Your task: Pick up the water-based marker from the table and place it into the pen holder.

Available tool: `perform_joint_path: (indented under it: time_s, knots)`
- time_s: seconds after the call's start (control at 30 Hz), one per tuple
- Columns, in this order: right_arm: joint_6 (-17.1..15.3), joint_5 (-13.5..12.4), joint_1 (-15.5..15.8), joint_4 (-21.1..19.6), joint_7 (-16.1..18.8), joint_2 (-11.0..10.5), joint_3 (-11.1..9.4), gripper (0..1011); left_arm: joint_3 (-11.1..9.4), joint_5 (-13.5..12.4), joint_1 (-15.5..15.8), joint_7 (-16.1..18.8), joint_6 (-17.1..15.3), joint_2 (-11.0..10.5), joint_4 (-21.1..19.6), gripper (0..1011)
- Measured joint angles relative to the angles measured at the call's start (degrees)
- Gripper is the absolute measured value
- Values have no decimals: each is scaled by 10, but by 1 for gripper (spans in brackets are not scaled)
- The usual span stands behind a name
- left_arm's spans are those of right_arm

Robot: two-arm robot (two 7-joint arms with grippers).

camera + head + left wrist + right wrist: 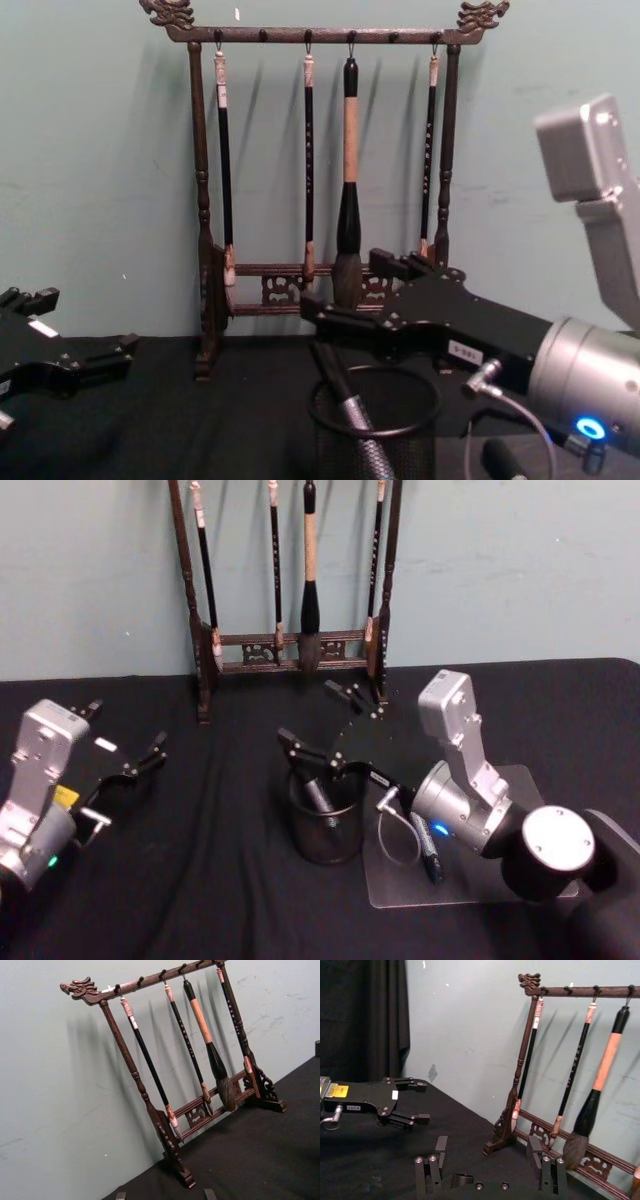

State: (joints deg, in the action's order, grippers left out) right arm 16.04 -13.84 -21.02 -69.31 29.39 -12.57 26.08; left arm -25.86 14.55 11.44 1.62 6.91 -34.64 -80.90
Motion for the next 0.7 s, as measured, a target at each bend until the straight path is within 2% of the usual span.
perform_joint_path:
  time_s: [0.53,0.7]
  knots:
    - [-44,3,41,-60,-47,-21,-26,1002,0,0,0,0,0,0,0,1009]
    - [-51,22,56,-80,-76,-22,-33,1002,0,0,0,0,0,0,0,1009]
